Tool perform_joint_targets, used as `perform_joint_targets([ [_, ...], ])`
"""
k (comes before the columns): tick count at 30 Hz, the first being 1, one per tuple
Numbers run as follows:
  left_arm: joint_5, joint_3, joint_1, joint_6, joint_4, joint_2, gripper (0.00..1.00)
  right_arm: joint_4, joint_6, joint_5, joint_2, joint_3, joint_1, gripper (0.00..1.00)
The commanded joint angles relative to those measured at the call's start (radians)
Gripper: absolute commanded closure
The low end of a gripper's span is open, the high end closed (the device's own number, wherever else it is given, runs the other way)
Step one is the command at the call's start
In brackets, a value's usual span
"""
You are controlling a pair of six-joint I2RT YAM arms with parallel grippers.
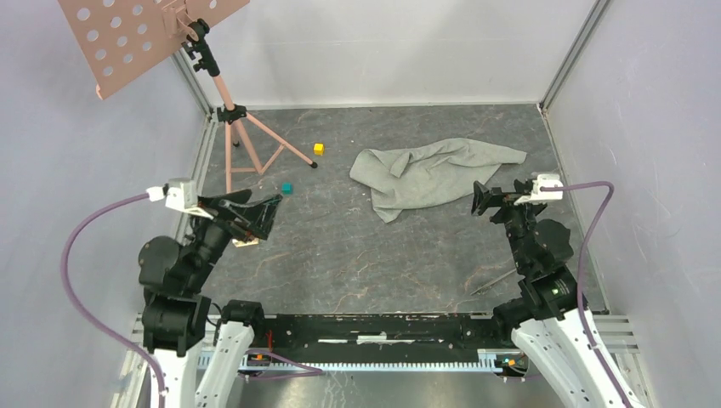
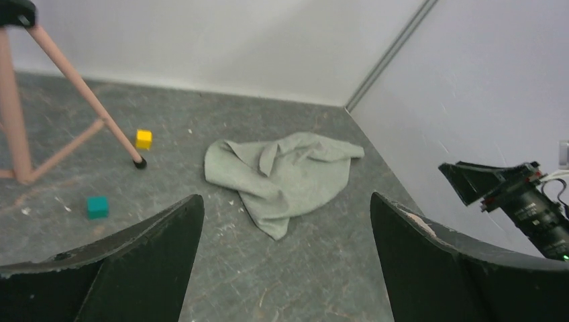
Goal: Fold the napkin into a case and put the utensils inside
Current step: Move the crumpled napkin to the center of the board.
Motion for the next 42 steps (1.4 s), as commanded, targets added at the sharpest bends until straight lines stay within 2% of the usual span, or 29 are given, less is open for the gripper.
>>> perform_joint_targets([
  [1,0.136,-0.058,0.005,-0.081,0.033,0.082,0.00,0.020,0.022,0.070,0.118,-0.004,-0.002,0.02],
  [6,0.248,-0.163,0.005,-0.155,0.041,0.169,0.00,0.120,0.049,0.069,0.385,0.006,-0.003,0.02],
  [10,0.321,-0.234,-0.034,-0.188,0.043,0.225,0.00,0.225,0.057,0.007,0.648,0.072,-0.002,0.02],
  [15,0.206,-0.322,-0.235,-0.225,0.075,0.231,0.00,0.169,0.044,-0.092,1.033,0.292,-0.009,0.02],
  [17,0.179,-0.357,-0.294,-0.248,0.098,0.236,0.00,0.133,0.026,-0.177,1.158,0.400,-0.011,0.02],
  [21,0.132,-0.393,-0.356,-0.270,0.103,0.242,0.00,0.160,0.001,-0.310,1.320,0.502,-0.009,0.08],
  [25,0.124,-0.394,-0.368,-0.282,0.103,0.257,0.00,0.102,-0.015,-0.379,1.448,0.618,0.016,0.22],
  [29,0.102,-0.360,-0.371,-0.282,0.097,0.285,0.00,0.107,0.001,-0.425,1.455,0.573,0.086,0.33],
  [36,-0.057,-0.297,-0.373,-0.268,0.011,0.378,0.00,0.221,0.090,-0.550,1.318,0.280,0.276,0.45],
  [39,-0.115,-0.295,-0.372,-0.282,-0.002,0.395,0.00,0.209,0.089,-0.584,1.216,0.186,0.406,0.45],
  [42,-0.169,-0.303,-0.372,-0.305,-0.017,0.402,0.00,0.157,0.085,-0.553,1.082,0.142,0.493,0.39],
])
